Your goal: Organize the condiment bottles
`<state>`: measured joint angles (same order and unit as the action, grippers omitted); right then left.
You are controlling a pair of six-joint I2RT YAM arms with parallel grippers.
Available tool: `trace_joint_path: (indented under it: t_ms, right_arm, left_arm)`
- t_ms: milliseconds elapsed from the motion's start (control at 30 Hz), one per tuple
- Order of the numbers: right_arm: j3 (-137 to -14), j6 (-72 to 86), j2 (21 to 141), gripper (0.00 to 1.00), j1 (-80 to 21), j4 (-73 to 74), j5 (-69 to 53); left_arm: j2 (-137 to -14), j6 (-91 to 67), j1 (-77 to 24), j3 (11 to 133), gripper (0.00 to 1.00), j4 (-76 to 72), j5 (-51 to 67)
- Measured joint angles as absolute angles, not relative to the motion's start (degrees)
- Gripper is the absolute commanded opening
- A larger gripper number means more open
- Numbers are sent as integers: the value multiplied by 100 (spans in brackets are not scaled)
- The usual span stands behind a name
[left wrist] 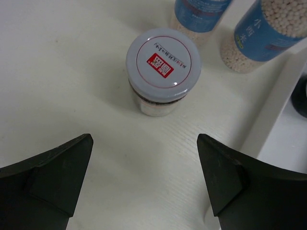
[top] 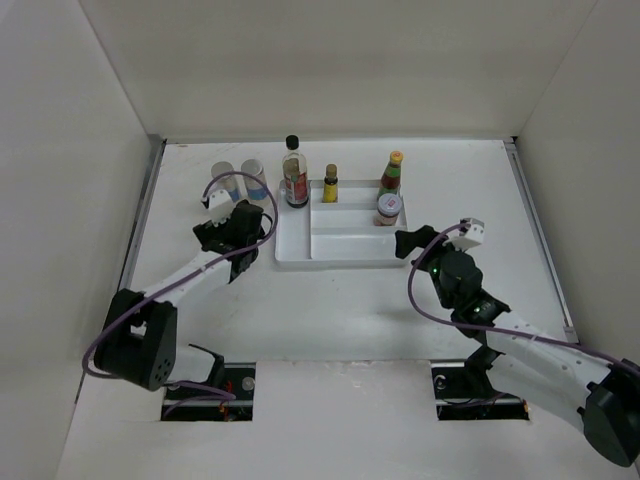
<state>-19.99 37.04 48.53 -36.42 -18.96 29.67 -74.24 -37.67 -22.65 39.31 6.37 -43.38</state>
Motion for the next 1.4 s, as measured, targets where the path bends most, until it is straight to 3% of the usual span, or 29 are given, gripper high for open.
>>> trace_joint_path:
  t_ms: [300,567,667,800,967,1167,1400]
  right_arm:
    - [-1997,3734,5072,100,-3647,-2121,2685]
    - [-1988,3754,5072,100,-3645,-2154,2504]
    - [-1981,3756,5076,100,-3645,-2154,2477]
    - [-1977,3756,5120,100,-3642,-2156,2453]
    - [-1975,3756,5124,100,-3564,-2154,2425]
    - [-1966,3765,5068,100,-3522,-2158,2412]
    - [-1964,3800,5068,100,-3518,-2156,2412]
  left_arm:
    - [-8726,-3343,-1833,4836,91,71,-4134]
    - [-9179,-3177,-1719,5006,85,-132,-4219]
    - [-9223,-3129,-1675,5006,75,-242,-4259]
    - [-9314,-3057,-1590,5006,52,-462,-4327]
    - [-9290,-2976,-1579,4866,35,-731,-4353]
    - [-8418,-2751,-1855,4377,31,-401,-4320]
    - [-7290,-2499,-3162,4939,31,-45,-4346]
